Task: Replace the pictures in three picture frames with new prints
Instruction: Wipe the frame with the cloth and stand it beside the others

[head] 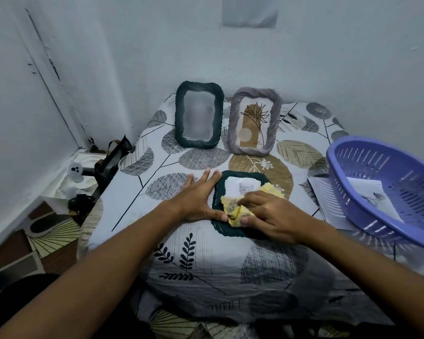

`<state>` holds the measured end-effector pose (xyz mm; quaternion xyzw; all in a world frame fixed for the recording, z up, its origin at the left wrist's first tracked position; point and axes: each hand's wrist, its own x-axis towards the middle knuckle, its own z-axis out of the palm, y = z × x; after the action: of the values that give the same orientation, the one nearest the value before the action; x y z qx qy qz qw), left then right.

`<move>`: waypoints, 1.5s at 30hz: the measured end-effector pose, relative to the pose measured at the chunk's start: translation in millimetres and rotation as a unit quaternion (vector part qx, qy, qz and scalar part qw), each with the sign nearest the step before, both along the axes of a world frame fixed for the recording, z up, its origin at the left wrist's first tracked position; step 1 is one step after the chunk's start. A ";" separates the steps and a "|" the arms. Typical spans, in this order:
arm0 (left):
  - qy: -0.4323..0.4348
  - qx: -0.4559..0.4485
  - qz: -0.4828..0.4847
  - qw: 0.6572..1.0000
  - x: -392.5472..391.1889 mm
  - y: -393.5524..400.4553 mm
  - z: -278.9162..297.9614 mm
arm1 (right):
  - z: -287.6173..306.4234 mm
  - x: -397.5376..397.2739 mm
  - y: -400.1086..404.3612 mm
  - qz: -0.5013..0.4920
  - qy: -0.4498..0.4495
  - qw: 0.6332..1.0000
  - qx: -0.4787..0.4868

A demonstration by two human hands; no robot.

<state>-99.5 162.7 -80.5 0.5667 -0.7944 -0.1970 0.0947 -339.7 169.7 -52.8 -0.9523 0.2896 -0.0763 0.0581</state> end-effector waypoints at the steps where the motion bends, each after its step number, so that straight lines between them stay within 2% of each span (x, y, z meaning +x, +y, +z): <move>1: -0.001 0.006 0.004 1.000 0.1 0.1 -0.3 | 0.9 -5.6 -0.2 -0.002 -0.003 1.000 0.005; 3: 0.001 0.012 0.016 1.000 -0.6 1.2 0.3 | 1.9 -13.5 -4.2 -0.033 -0.015 0.999 0.026; 5: 0.012 0.034 0.037 0.999 -1.2 4.4 4.0 | 3.9 -12.8 -7.1 -0.091 -0.070 0.989 0.093; 9: 0.051 0.039 0.039 0.997 -7.0 13.9 18.2 | 24.1 -4.5 -11.2 -0.188 -0.244 0.923 0.232; 11: 0.092 0.045 0.035 0.994 -6.2 13.8 23.3 | 39.1 -0.7 -11.6 -0.217 -0.328 0.874 0.286; 14: 0.212 0.037 0.058 0.975 -2.2 8.1 28.2 | 57.7 3.4 -14.2 -0.276 -0.476 0.746 0.375; 17: 0.380 0.041 0.079 0.921 -8.4 9.0 43.2 | 70.1 12.0 -15.7 -0.280 -0.571 0.606 0.478; 19: 0.476 0.080 0.099 0.870 -15.5 12.8 56.3 | 73.8 22.9 -14.0 -0.278 -0.589 0.543 0.530; 20: 0.513 0.103 0.106 0.846 -19.0 15.1 62.4 | 73.4 28.9 -12.7 -0.274 -0.591 0.528 0.544; 23: 0.606 0.162 0.128 0.768 -20.5 18.7 67.9 | 69.2 47.1 -8.8 -0.261 -0.581 0.512 0.576; 24: 0.625 0.171 0.141 0.748 -19.3 20.4 68.4 | 66.4 53.2 -7.8 -0.262 -0.574 0.511 0.583; 26: 0.629 0.172 0.171 0.738 -15.1 23.4 67.4 | 60.7 65.2 -6.0 -0.271 -0.556 0.521 0.589; 28: 0.626 0.168 0.196 0.736 -8.3 27.7 64.0 | 54.2 75.0 -7.5 -0.294 -0.538 0.559 0.558; 30: 0.638 0.170 0.218 0.718 2.8 30.8 60.2 | 48.4 81.8 -10.7 -0.314 -0.503 0.609 0.527; 32: 0.642 0.174 0.237 0.708 15.4 33.4 58.7 | 47.4 86.6 -11.0 -0.316 -0.452 0.641 0.534; 35: 0.620 0.169 0.273 0.716 37.7 34.5 55.3 | 44.7 98.5 -11.7 -0.306 -0.379 0.689 0.537; 40: 0.528 0.181 0.318 0.766 66.1 37.8 44.7 | 27.2 130.5 -13.6 -0.335 -0.289 0.791 0.421; 42: 0.491 0.160 0.330 0.790 70.9 41.0 42.9 | 21.0 139.4 -15.1 -0.334 -0.259 0.820 0.386; 45: 0.358 0.106 0.346 0.861 80.0 37.8 38.2 | 14.0 148.1 -14.9 -0.333 -0.189 0.870 0.311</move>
<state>-19.5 200.5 -42.3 0.7023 -0.4326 -0.4242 0.3737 -191.6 154.7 -38.9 -0.6999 0.5816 -0.1753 0.3757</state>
